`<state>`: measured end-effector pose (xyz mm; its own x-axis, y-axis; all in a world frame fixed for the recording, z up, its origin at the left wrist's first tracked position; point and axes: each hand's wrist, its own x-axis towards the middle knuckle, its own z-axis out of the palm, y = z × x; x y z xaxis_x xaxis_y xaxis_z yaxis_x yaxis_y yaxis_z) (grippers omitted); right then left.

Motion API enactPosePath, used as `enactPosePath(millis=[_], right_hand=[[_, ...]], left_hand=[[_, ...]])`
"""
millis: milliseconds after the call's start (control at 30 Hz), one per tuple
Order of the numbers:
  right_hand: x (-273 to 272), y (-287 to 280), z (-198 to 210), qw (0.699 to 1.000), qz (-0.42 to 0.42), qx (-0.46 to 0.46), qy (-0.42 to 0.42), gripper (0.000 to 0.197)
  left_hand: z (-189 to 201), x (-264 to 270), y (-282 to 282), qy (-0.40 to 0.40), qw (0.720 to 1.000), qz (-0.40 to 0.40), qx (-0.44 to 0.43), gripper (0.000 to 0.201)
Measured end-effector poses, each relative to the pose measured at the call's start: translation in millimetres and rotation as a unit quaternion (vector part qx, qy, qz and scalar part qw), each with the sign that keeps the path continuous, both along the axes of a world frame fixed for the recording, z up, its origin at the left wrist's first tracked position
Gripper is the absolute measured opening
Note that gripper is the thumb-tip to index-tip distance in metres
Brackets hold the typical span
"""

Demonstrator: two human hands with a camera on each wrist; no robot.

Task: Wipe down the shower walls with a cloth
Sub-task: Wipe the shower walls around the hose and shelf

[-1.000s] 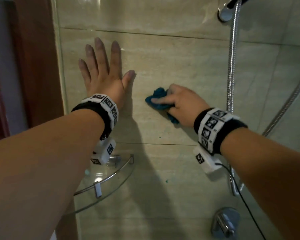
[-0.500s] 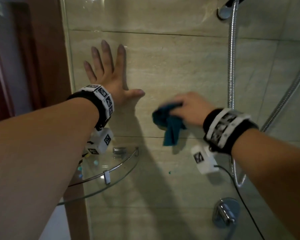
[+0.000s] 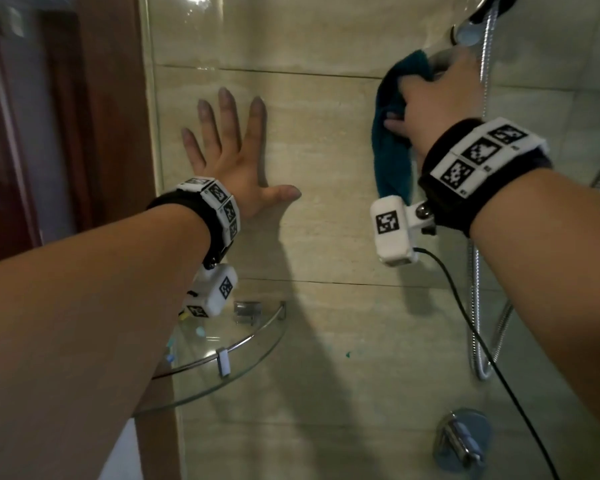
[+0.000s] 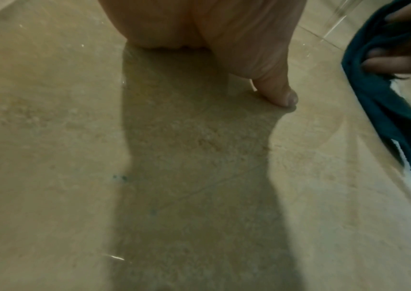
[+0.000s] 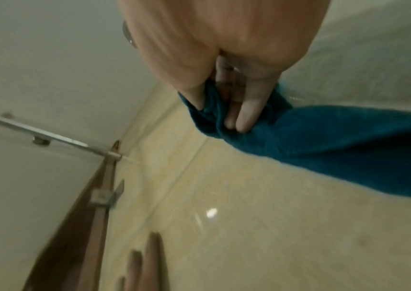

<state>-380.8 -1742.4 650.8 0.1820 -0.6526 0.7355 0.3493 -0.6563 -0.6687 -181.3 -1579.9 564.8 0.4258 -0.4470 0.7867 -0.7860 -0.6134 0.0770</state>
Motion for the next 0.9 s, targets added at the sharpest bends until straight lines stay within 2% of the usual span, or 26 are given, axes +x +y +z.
enactPosePath(millis=[100,233,400,533,733,900], right_hand=[[8,2,-13,0.979,-0.102,-0.133,0.115,0.026],[21,5,-34,0.94,-0.126,-0.253,0.193,0.035],[31,-1,-66,0.913,-0.113,-0.314,0.235,0.031],[35,-1,-118,0.883,-0.099,-0.358,0.287,0.026],[38,10,-187,0.798,-0.086,-0.481,0.354,0.022],[34,-5,-192,0.719,-0.078,-0.584,0.368,0.021]], left_hand=[[0,-1,0,-0.002,1.0,0.0,0.001,0.139],[-2,0,1,-0.011,1.0,-0.006,-0.004,0.138],[-2,-1,1,-0.008,1.0,-0.001,0.006,0.132],[-2,2,1,-0.007,1.0,-0.01,0.005,0.112],[-9,1,1,-0.018,1.0,0.009,0.018,0.12],[-14,3,5,-0.019,0.999,0.004,0.026,0.124]])
